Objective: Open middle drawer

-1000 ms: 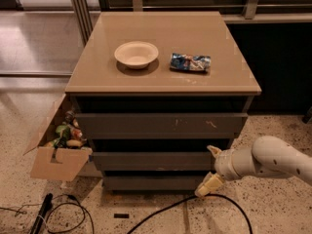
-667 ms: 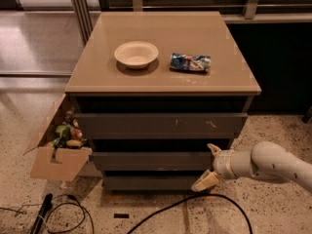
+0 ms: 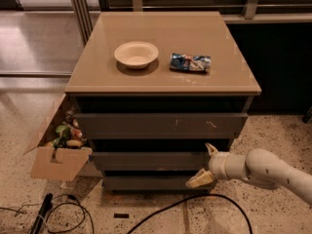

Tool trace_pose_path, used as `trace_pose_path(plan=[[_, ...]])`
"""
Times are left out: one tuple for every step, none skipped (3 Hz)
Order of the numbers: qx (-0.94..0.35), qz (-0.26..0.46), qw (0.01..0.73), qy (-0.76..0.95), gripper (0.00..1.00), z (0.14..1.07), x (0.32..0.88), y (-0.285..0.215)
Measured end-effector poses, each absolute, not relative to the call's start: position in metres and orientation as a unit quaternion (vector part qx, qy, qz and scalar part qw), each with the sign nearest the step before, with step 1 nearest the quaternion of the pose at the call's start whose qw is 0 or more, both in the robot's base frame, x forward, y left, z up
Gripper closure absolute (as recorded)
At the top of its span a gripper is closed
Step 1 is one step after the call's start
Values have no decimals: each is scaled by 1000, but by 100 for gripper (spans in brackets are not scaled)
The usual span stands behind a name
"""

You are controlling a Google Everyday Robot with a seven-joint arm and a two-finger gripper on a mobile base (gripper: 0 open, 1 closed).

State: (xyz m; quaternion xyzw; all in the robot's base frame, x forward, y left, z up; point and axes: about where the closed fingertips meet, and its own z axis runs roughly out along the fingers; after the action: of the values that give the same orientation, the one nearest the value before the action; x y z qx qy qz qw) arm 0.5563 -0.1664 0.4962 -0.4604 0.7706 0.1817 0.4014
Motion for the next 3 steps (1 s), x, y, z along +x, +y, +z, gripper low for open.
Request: trace_pose_path(plan=[[-490, 171, 410, 750, 0, 483, 573, -146], [-531, 163, 405, 726, 0, 469, 589, -127], [-549, 153, 394, 722, 0, 448, 602, -124]])
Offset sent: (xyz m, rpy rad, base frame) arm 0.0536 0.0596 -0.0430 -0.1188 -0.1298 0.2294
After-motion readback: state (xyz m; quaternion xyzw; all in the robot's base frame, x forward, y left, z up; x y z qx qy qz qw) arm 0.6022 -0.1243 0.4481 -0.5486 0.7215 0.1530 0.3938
